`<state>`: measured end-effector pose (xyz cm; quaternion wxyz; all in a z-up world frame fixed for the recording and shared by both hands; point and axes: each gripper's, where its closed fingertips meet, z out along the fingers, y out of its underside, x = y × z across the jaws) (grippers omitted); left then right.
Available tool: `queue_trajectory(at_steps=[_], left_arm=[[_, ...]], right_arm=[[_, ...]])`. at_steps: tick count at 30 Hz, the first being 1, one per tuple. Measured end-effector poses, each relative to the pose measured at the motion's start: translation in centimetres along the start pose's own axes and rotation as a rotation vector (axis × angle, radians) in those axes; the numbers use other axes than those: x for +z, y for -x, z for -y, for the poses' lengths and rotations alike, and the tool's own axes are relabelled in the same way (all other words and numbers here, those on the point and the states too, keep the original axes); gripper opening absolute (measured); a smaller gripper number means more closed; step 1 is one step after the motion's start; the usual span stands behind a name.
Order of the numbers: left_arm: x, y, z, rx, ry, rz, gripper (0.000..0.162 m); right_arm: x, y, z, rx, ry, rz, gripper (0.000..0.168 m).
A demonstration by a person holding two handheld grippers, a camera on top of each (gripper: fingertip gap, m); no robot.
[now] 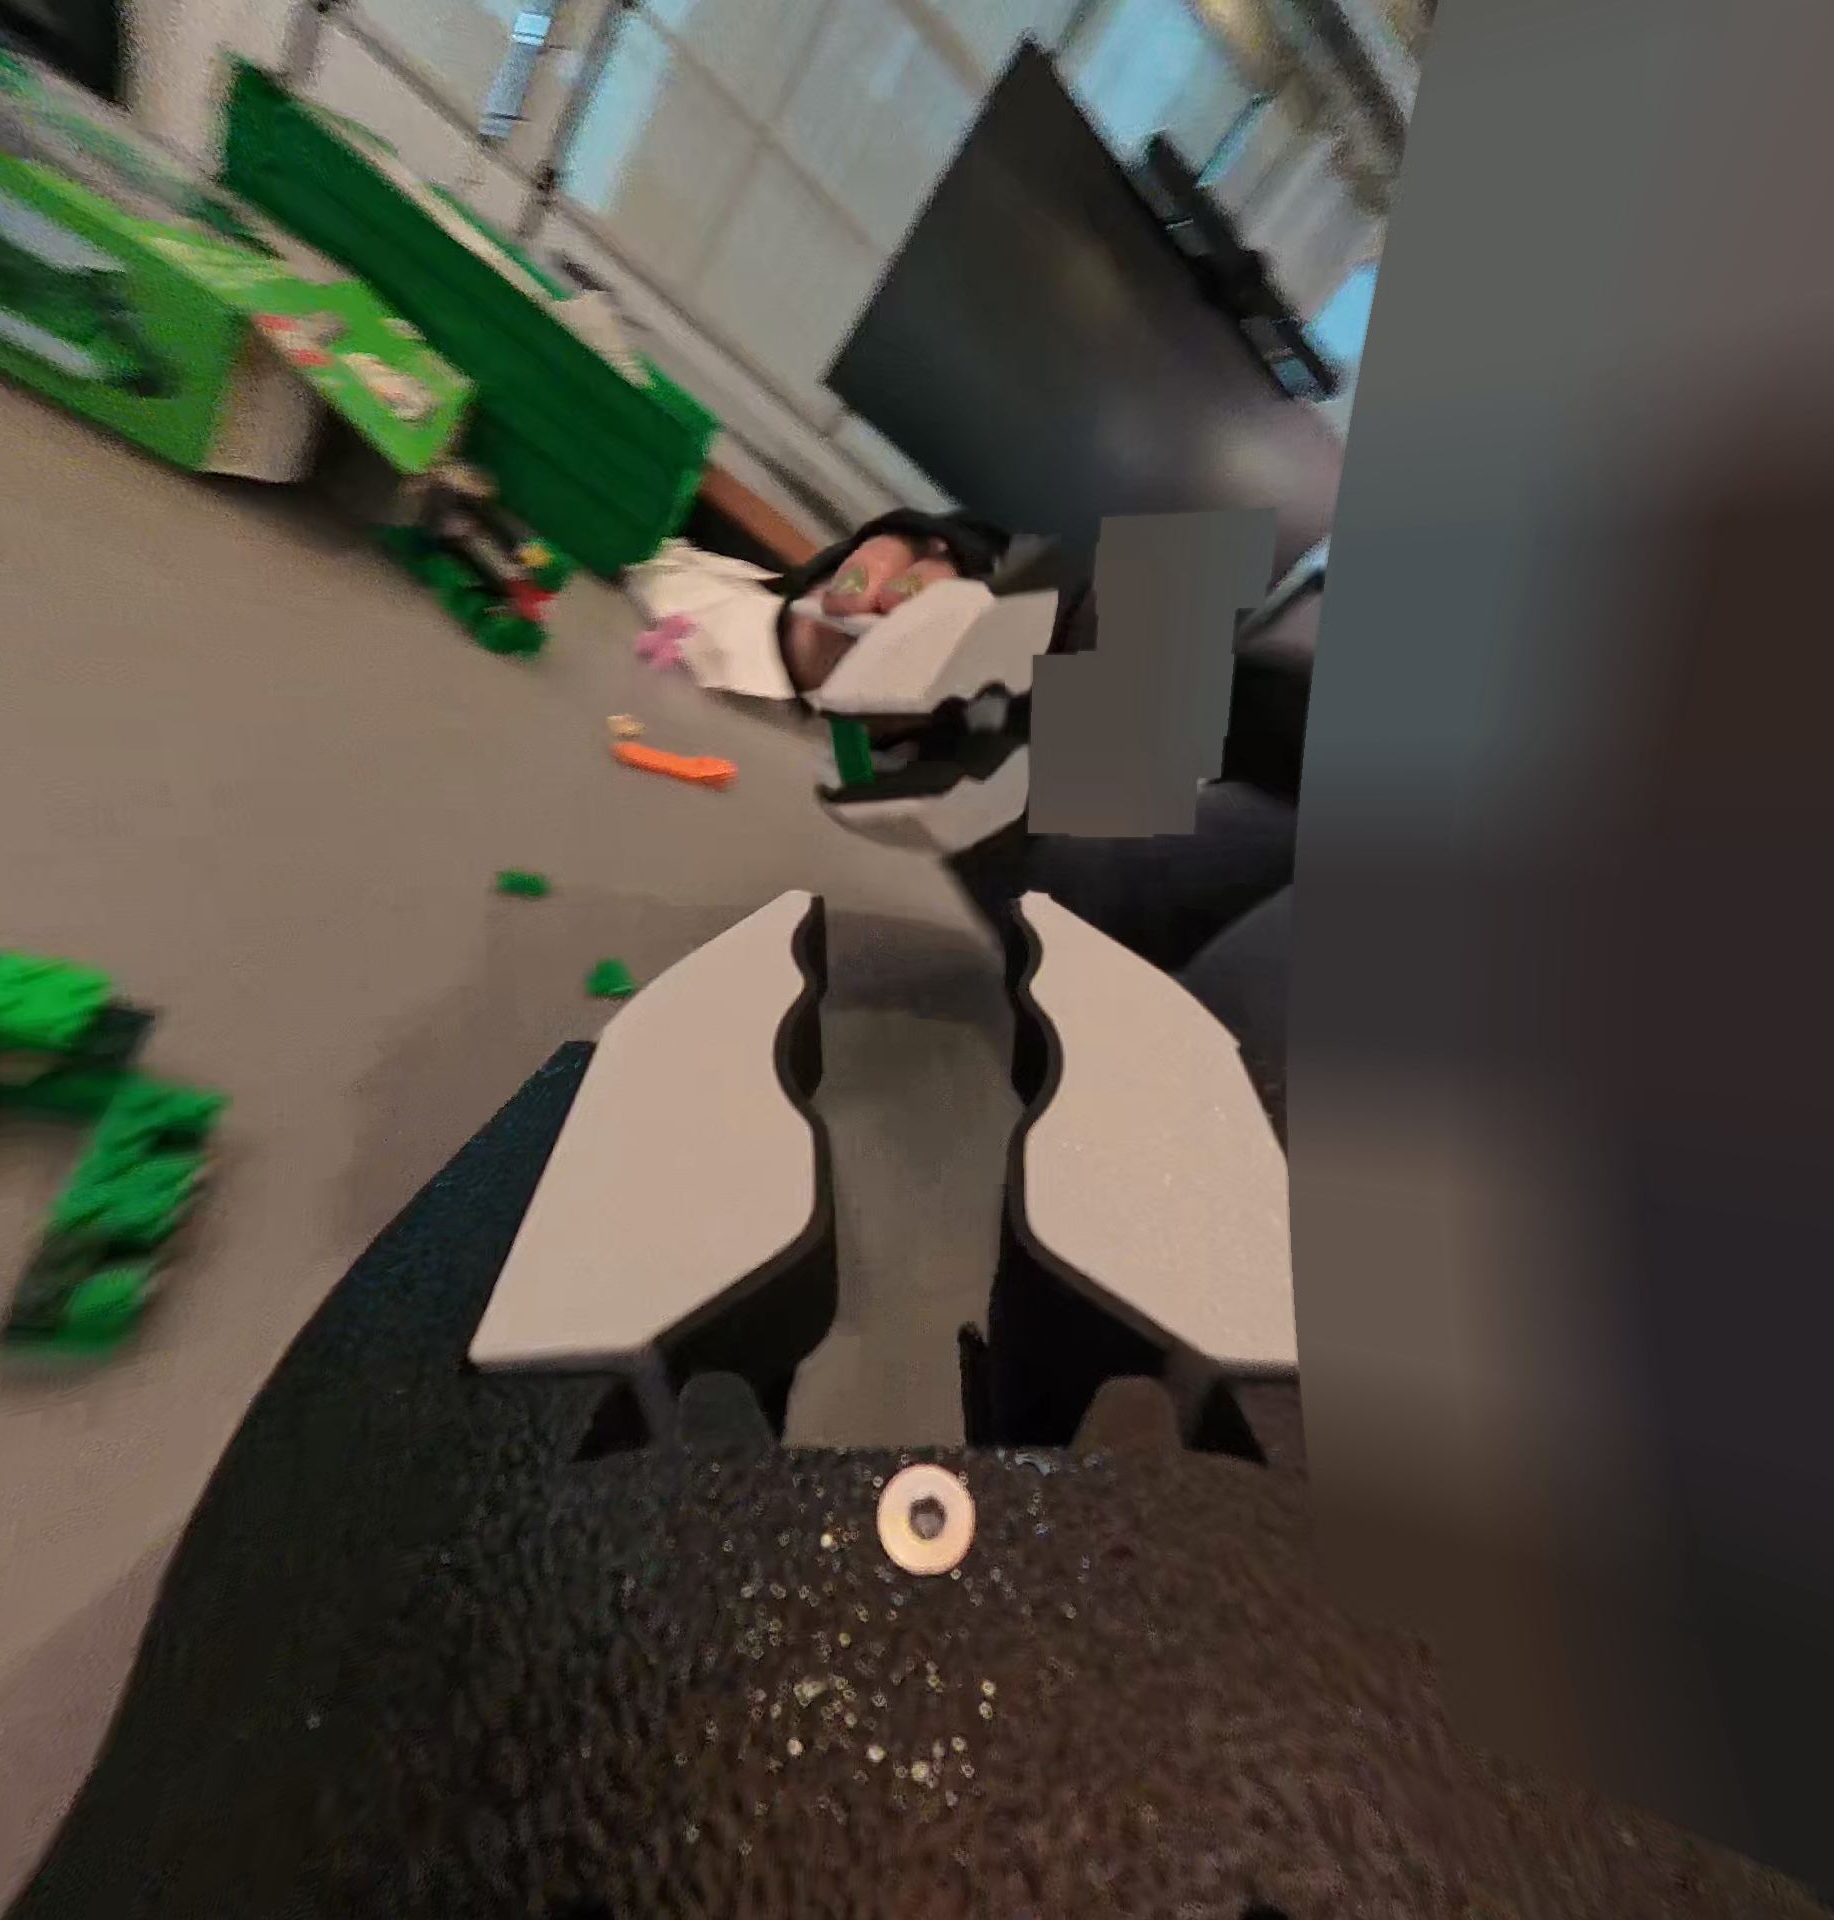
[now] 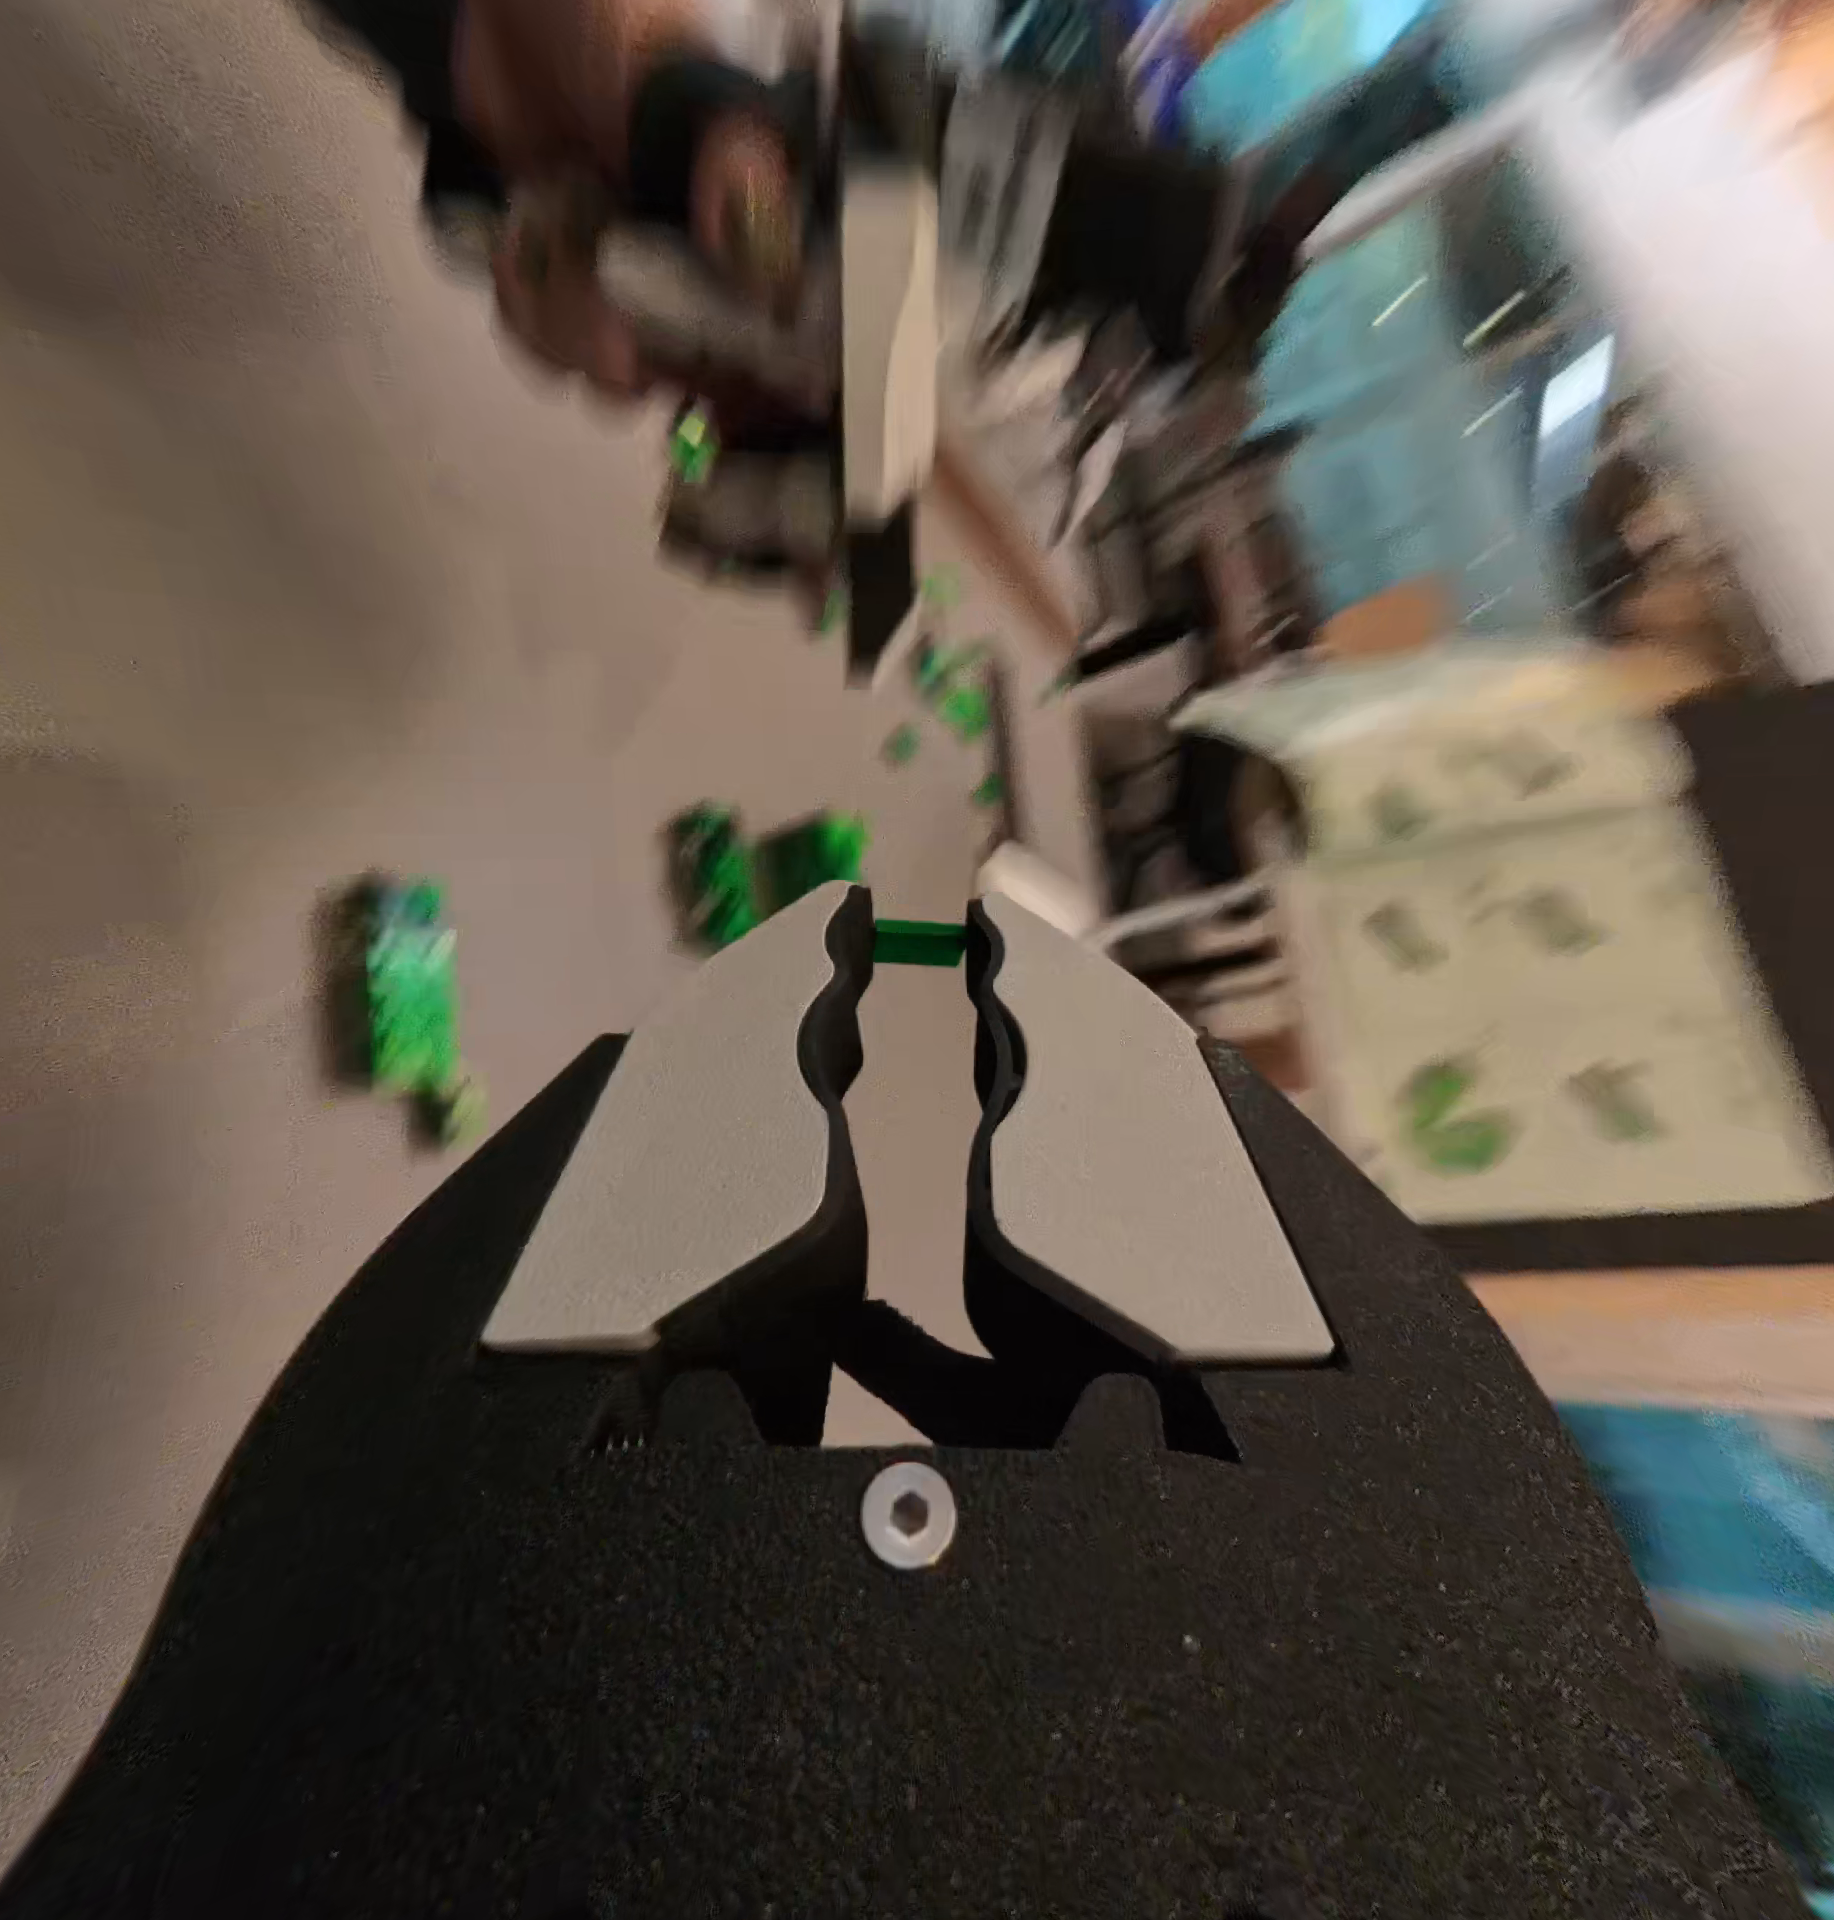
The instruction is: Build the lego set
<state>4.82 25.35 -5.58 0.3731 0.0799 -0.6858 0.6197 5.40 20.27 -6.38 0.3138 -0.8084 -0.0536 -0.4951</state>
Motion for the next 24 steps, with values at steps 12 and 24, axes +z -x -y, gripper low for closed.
queue_trajectory(at_steps=[12,24], left_arm=[[-2.4,2.9,-4.6,0.156,0.180,0.371,0.025],[-3.9,2.2,-8.1,0.203,0.347,0.440,0.022]], right_arm=[[-4.8,10.5,-12.2,0.108,0.547,0.789,0.017],[-4.6,11.1,-12.1,0.061,0.549,0.880,0.025]])
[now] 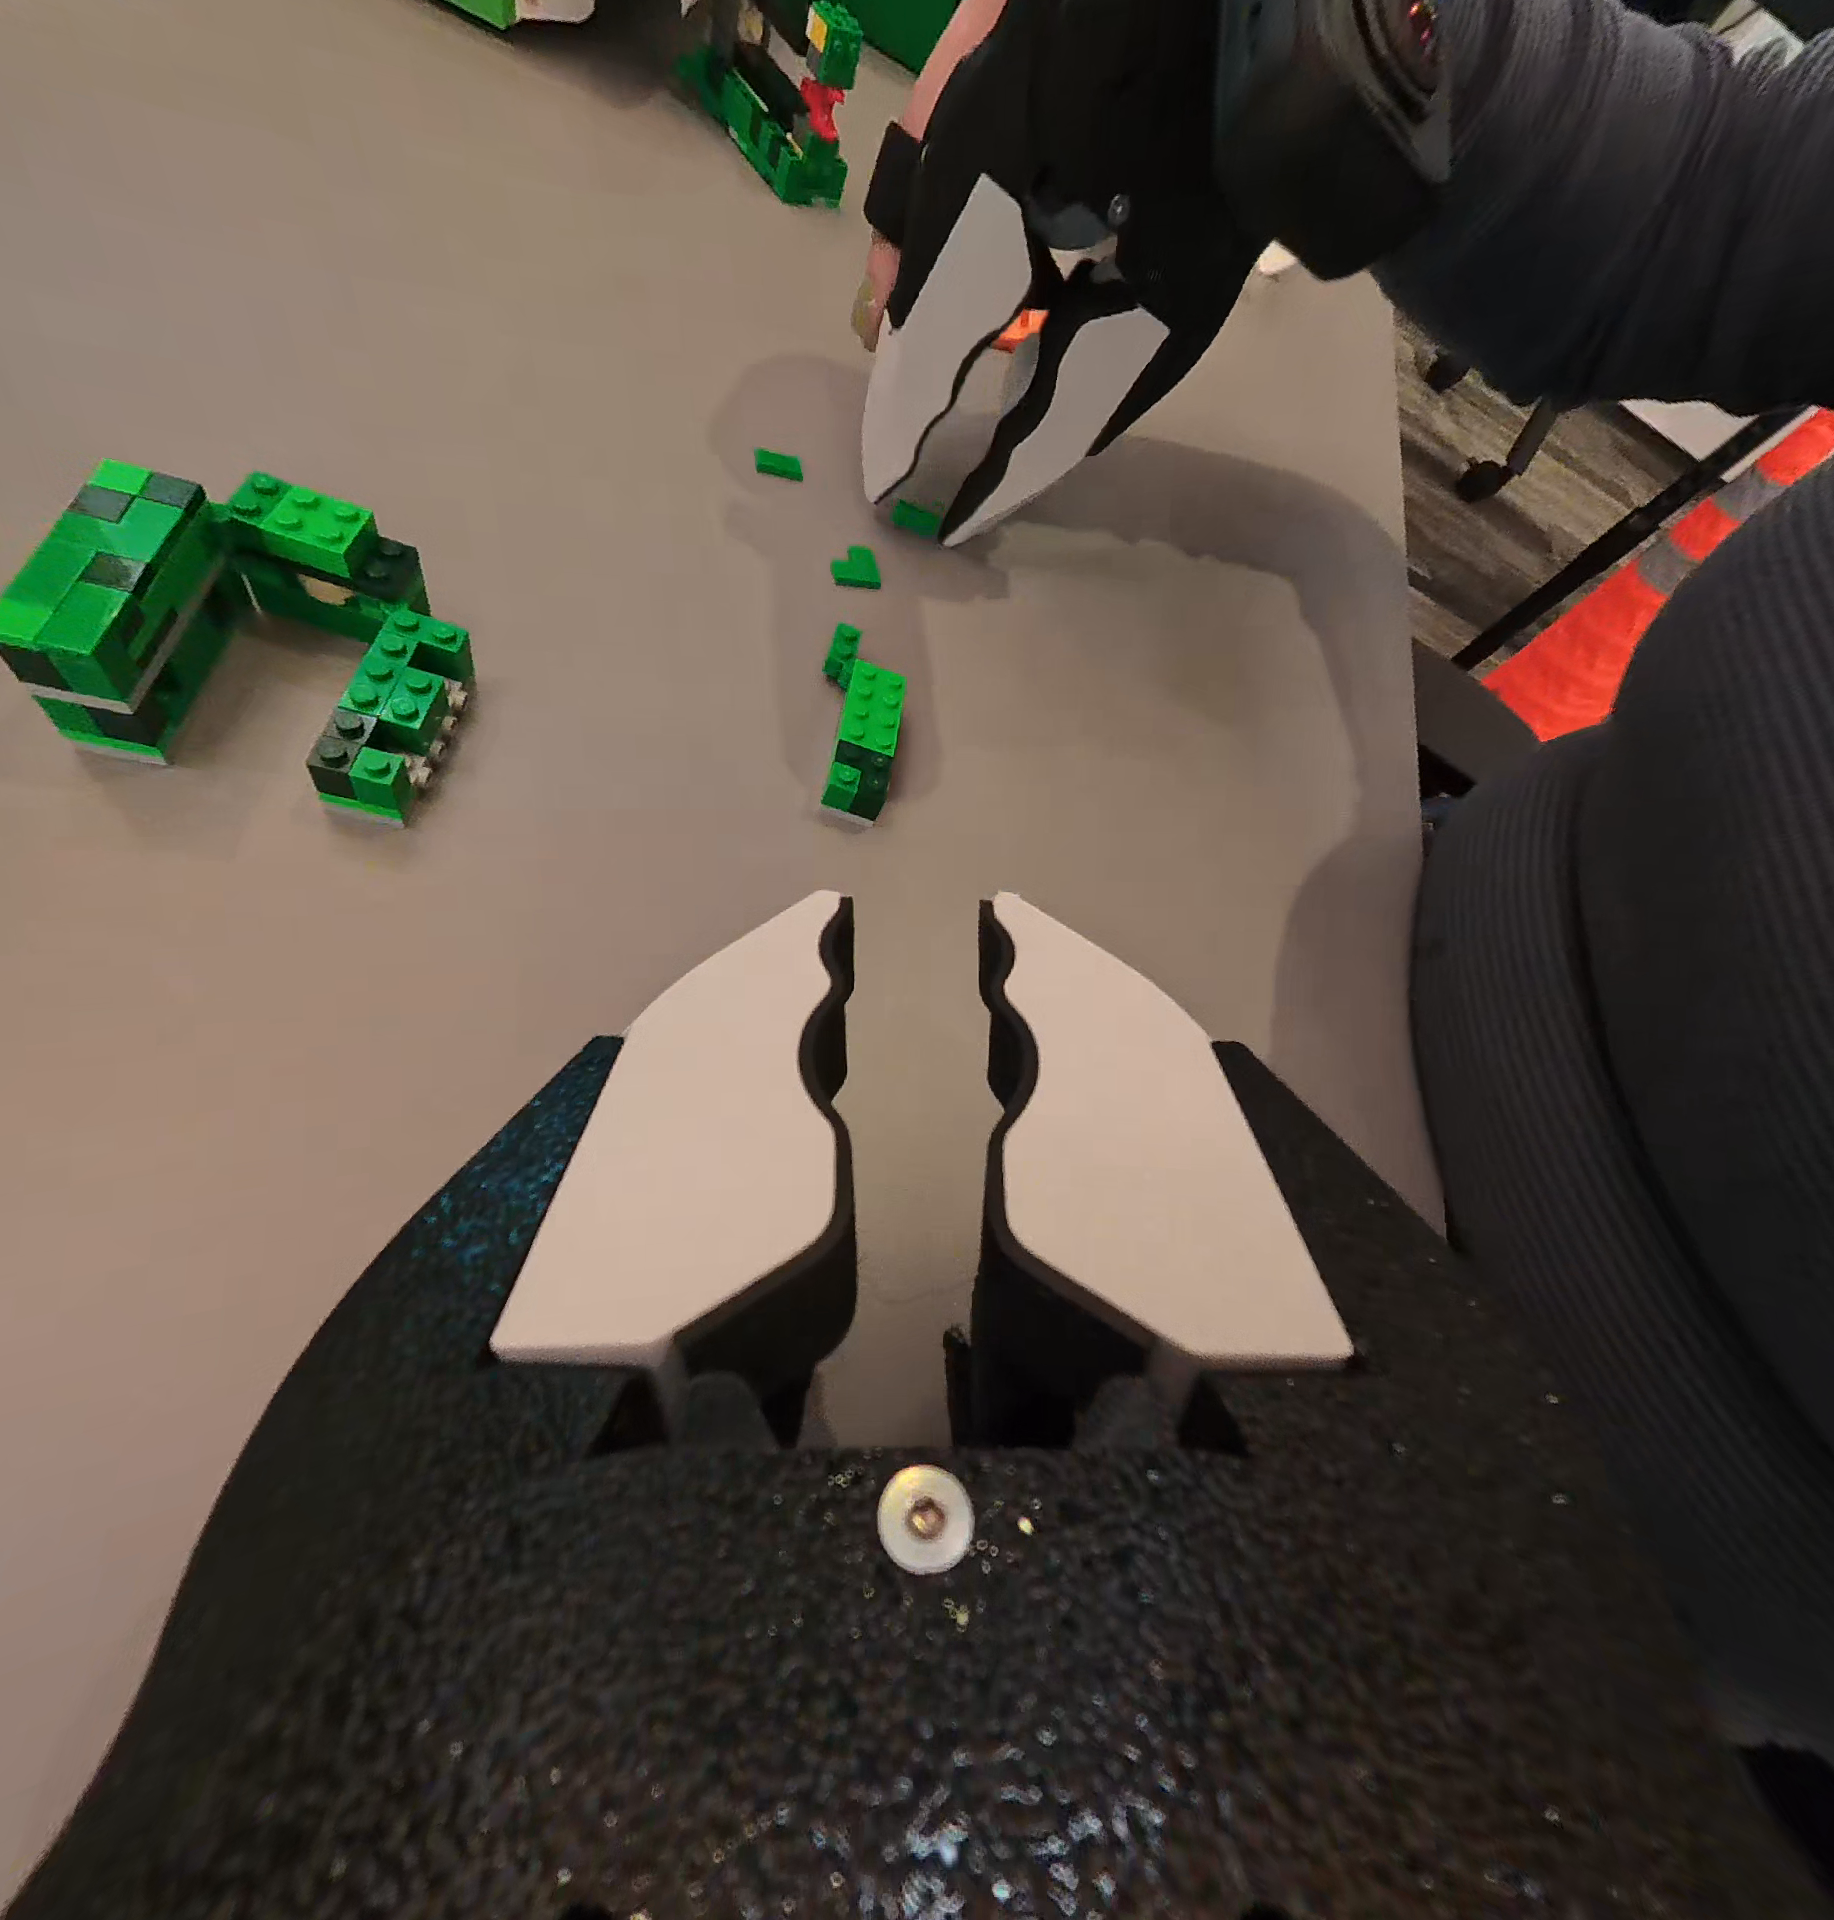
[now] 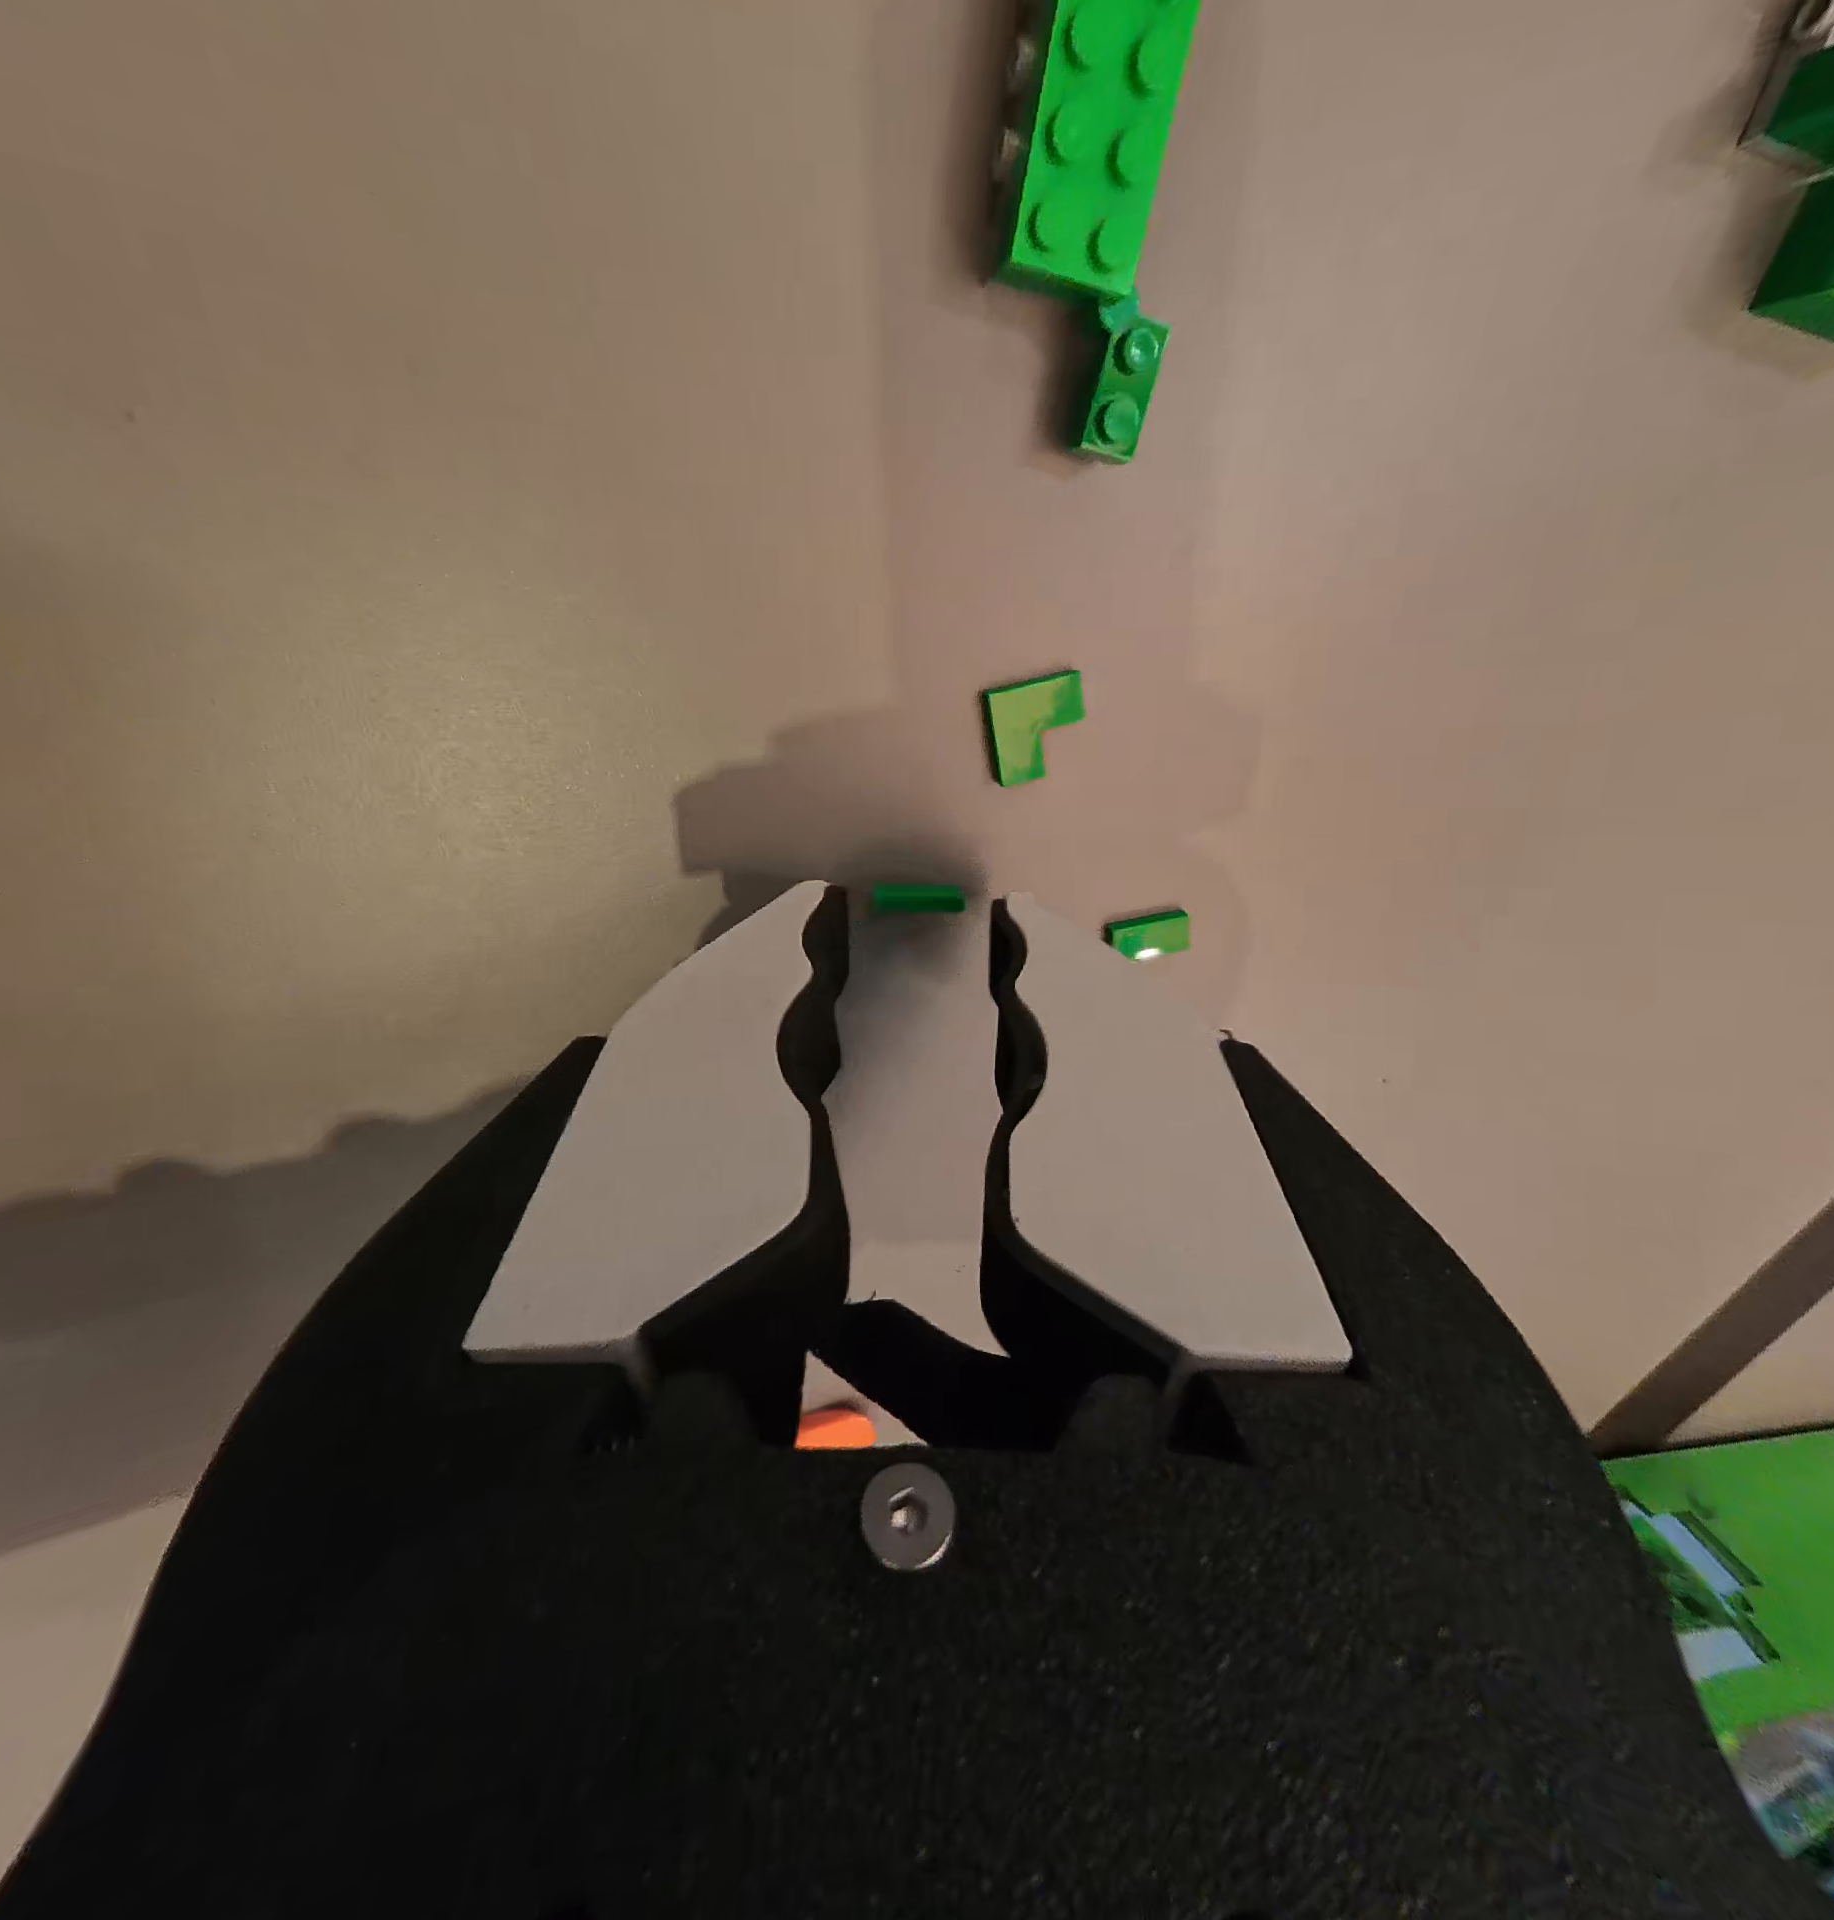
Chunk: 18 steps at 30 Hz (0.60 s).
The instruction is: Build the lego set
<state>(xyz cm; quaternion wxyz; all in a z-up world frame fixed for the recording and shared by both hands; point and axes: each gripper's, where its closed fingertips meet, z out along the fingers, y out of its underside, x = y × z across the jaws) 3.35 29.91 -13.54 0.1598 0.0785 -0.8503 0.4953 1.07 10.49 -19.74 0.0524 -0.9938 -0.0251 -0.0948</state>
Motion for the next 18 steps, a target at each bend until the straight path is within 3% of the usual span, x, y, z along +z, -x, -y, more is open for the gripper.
queue_trajectory(at_steps=[4,8,14,18], left_arm=[[-0.6,0.0,0.0,0.000,-0.025,-0.022,0.022],[-2.0,1.0,-0.3,-0.023,-0.059,0.025,0.022],[-5.6,4.1,0.0,-0.095,-0.184,0.247,0.020],[-8.0,5.7,0.1,-0.135,-0.266,0.395,0.018]], right_arm=[[-0.6,0.1,0.0,0.081,-0.041,0.004,0.029],[-4.2,-2.1,1.4,0.265,-0.310,-0.132,0.029],[-10.9,-8.8,2.9,0.583,-0.821,-0.692,0.028],[-10.5,-10.5,2.1,0.710,-0.880,-0.923,0.027]])
